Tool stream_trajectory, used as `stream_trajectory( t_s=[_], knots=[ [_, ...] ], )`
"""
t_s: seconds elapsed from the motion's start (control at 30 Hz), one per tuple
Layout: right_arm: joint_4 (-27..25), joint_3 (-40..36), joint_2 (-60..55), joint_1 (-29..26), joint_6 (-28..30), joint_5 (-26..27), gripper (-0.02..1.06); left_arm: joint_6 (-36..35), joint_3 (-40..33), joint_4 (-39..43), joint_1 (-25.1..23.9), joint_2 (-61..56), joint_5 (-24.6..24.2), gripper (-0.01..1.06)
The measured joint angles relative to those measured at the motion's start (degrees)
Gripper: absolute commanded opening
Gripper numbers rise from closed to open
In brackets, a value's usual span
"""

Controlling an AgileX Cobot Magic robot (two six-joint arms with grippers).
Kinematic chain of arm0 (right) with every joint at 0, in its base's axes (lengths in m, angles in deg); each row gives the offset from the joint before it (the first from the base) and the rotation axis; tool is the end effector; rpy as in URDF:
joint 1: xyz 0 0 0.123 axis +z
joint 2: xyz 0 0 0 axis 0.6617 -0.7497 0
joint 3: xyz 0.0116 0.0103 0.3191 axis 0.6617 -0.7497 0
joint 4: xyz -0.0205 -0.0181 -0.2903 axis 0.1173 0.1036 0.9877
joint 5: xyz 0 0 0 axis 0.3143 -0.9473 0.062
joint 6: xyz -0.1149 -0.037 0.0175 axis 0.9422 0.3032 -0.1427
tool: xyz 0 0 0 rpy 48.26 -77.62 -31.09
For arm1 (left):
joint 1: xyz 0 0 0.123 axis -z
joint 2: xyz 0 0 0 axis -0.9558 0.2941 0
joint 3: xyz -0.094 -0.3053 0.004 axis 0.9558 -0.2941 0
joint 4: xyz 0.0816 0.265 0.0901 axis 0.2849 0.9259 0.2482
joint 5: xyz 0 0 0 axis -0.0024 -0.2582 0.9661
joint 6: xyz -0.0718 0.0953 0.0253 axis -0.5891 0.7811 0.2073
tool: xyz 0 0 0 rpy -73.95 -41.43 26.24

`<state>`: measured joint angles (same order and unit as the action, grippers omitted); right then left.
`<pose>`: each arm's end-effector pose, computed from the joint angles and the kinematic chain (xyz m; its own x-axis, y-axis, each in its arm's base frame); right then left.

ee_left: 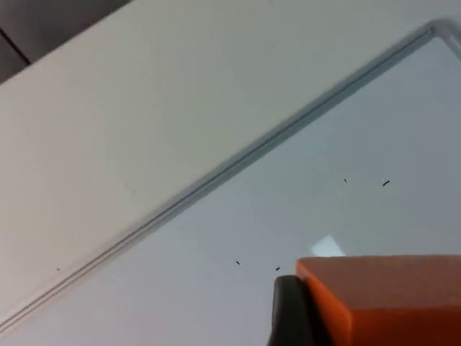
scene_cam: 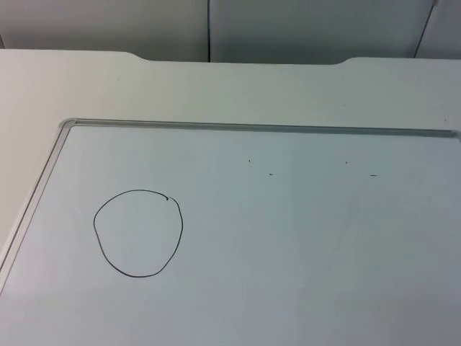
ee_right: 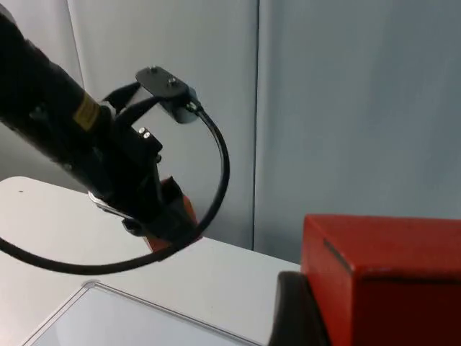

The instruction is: Pick up one cube with the left hand and another cube with the right hand. First place the cube in the right hand at the target position, then stack the cube in the left hand on top.

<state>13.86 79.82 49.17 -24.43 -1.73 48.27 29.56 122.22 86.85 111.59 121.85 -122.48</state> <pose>0.1208 0.0509 0.4809 -0.1590 -0.1222 -0.9797 -0.4056 0.9128 -0.0480 0.4059 -0.3224 0.3841 -0.6774 0.4626 -0.5720 0.5760 0.8172 -0.0213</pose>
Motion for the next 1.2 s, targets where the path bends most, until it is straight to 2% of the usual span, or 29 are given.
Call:
stream_trajectory(
  t_s=[0.27,0.6,0.77,0.9,0.93,0.97,1.07,1.1,1.2],
  knots=[
    [1.7,0.0,0.0,0.0,0.0,0.0,0.0,3.9,0.0,0.1,0.0,-6.6,0.0,0.0],
    [2.2,0.0,0.0,0.0,0.2,0.0,0.0,6.7,-0.5,0.0,0.0,-20.5,0.0,0.0],
    [2.2,0.0,0.0,0.0,0.9,0.0,0.0,7.6,-5.9,0.0,0.0,-28.0,0.0,0.0],
    [2.2,0.0,0.0,0.0,1.6,0.0,0.0,8.0,-16.7,0.0,0.0,-37.2,0.7,0.0],
    [2.2,0.0,0.0,0.0,1.6,0.0,0.0,8.0,-16.7,0.0,0.0,-37.2,0.7,0.0],
    [2.2,0.0,0.0,0.0,1.9,0.0,0.0,8.0,-20.9,0.0,0.0,-40.3,2.0,0.0],
    [2.2,0.0,0.0,0.0,2.1,0.0,0.0,7.2,-37.3,-0.4,0.0,-51.8,11.6,0.0],
    [2.2,0.0,0.0,0.0,2.1,0.0,0.0,7.2,-37.3,-0.4,0.0,-51.8,11.6,0.0],
    [2.2,0.0,0.0,0.0,2.3,0.0,0.0,3.9,-51.5,-0.3,0.0,-62.5,19.3,0.0]
  ],
)
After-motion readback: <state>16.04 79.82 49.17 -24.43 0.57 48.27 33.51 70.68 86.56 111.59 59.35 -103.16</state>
